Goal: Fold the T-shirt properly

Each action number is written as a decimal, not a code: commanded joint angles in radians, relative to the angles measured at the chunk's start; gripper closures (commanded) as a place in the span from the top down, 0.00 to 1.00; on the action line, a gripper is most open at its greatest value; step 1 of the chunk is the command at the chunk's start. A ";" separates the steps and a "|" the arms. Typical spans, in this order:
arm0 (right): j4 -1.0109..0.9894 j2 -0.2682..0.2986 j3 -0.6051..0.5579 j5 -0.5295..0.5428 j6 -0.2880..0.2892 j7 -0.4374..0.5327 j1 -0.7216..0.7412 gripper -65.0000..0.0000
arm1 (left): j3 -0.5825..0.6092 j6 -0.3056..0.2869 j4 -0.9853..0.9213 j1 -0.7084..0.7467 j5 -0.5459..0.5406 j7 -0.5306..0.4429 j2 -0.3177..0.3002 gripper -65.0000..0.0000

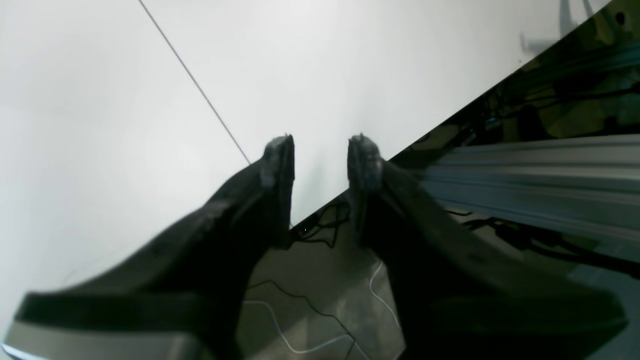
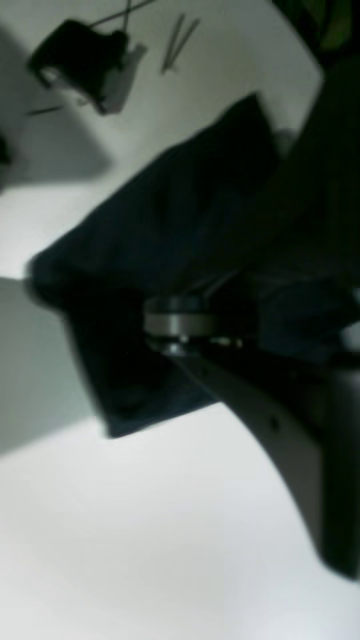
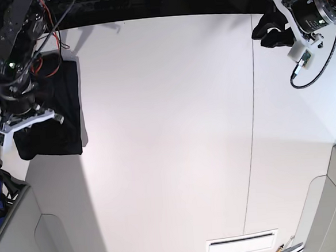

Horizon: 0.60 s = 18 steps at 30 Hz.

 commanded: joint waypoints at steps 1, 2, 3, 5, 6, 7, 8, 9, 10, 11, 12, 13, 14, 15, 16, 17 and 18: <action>0.043 0.008 0.000 0.016 0.018 0.024 -0.037 0.00 | -0.008 -0.005 0.019 0.004 -0.017 -0.018 -0.013 0.33; 0.066 0.015 0.000 0.032 0.026 0.023 -0.083 0.00 | -0.008 -0.005 0.019 0.004 -0.017 -0.019 -0.013 0.33; 0.090 0.027 0.000 0.050 0.035 0.021 -0.128 0.00 | -0.008 -0.005 0.019 0.004 -0.017 -0.024 -0.013 0.33; 0.136 0.053 0.000 0.053 0.051 0.020 -0.214 0.00 | -0.008 -0.005 0.019 0.004 -0.017 -0.029 -0.013 0.33; 0.157 0.068 0.000 0.053 0.051 0.020 -0.254 0.00 | -0.008 -0.005 0.019 0.004 -0.017 -0.029 -0.013 0.33; 0.176 0.084 0.000 0.053 0.051 0.020 -0.292 0.00 | -0.008 -0.005 0.019 0.004 -0.016 -0.029 -0.013 0.33; 0.177 0.100 0.000 0.053 0.052 0.020 -0.330 0.00 | -0.008 -0.005 0.019 0.005 -0.016 -0.029 -0.013 0.33; 0.177 0.116 0.000 0.053 0.053 0.020 -0.365 0.00 | -0.008 -0.005 0.019 0.005 -0.016 -0.029 -0.013 0.33; 0.177 0.131 0.000 0.053 0.060 0.020 -0.400 0.00 | -0.008 -0.005 0.019 0.005 -0.013 -0.029 -0.013 0.33; 0.177 0.145 0.000 0.053 0.072 0.020 -0.433 0.00 | -0.008 -0.005 0.019 0.005 -0.012 -0.027 -0.013 0.33; 0.177 0.156 0.000 0.053 0.082 0.019 -0.464 0.00 | -0.008 -0.005 0.018 0.005 -0.012 -0.024 -0.013 0.33; 0.177 0.166 0.000 0.053 0.095 0.016 -0.491 0.00 | -0.008 -0.005 0.018 0.005 -0.008 -0.023 -0.013 0.33; 0.177 0.176 0.000 0.054 0.110 0.010 -0.517 0.00 | -0.008 -0.005 0.018 0.005 -0.001 -0.020 -0.013 0.33; 0.177 0.186 0.000 0.055 0.125 0.002 -0.539 0.00 | -0.008 -0.005 0.017 0.005 0.012 -0.016 -0.013 0.33; 0.177 0.197 0.000 0.058 0.141 -0.006 -0.561 0.00 | -0.008 -0.005 0.016 0.005 0.026 -0.010 -0.013 0.33; 0.177 0.209 0.000 0.065 0.157 -0.013 -0.582 0.00 | -0.008 -0.005 0.016 0.006 0.041 -0.001 -0.013 0.33; 0.177 0.224 0.000 0.077 0.173 -0.026 -0.603 0.00 | -0.008 -0.005 0.016 0.009 0.051 0.007 -0.013 0.33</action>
